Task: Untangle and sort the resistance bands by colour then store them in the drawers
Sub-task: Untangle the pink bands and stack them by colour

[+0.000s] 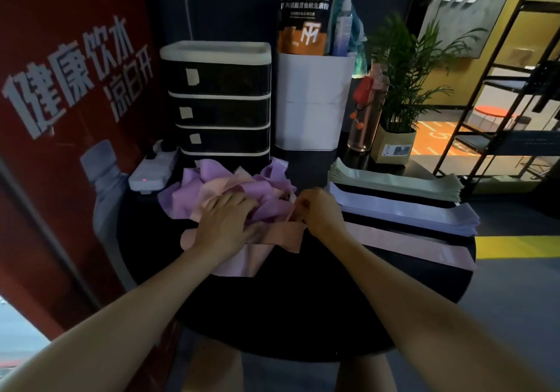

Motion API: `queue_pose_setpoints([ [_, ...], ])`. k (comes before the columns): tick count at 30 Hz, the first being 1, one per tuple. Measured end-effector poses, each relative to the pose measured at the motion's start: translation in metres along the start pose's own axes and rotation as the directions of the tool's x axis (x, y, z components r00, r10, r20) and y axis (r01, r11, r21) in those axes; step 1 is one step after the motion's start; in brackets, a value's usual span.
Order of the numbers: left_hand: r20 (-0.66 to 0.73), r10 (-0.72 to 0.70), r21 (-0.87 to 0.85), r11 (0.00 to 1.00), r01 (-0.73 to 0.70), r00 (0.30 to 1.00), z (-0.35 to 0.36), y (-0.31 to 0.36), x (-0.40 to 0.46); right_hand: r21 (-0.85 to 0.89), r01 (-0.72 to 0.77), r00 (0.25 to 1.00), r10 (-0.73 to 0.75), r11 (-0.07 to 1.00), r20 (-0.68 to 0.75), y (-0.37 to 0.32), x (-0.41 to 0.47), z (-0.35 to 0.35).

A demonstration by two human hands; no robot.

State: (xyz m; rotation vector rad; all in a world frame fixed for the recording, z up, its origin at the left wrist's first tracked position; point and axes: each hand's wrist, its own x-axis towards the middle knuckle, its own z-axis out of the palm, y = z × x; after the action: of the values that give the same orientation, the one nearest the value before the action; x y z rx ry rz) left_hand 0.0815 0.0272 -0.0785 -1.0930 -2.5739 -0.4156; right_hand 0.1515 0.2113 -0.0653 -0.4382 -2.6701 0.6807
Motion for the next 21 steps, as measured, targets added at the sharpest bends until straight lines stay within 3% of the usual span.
queue_pose_setpoints([
  [5, -0.117, 0.01, -0.012, 1.0, -0.011, 0.993, -0.011, -0.008, 0.014, 0.162, 0.096, 0.99, -0.078, 0.982, -0.116, -0.031, 0.023, -0.019],
  [15, -0.048, -0.115, -0.035, 0.993, 0.114, 0.992, -0.042, -0.033, 0.047, 0.309, 0.109, 0.981, -0.052, 0.945, -0.19, -0.098, 0.081, -0.041],
  [21, -0.094, -0.228, -0.386, 0.906, 0.175, 0.969, -0.057, -0.049, 0.085, 0.392, 0.043, 0.987, 0.022, 0.919, -0.161, -0.116, 0.115, -0.052],
])
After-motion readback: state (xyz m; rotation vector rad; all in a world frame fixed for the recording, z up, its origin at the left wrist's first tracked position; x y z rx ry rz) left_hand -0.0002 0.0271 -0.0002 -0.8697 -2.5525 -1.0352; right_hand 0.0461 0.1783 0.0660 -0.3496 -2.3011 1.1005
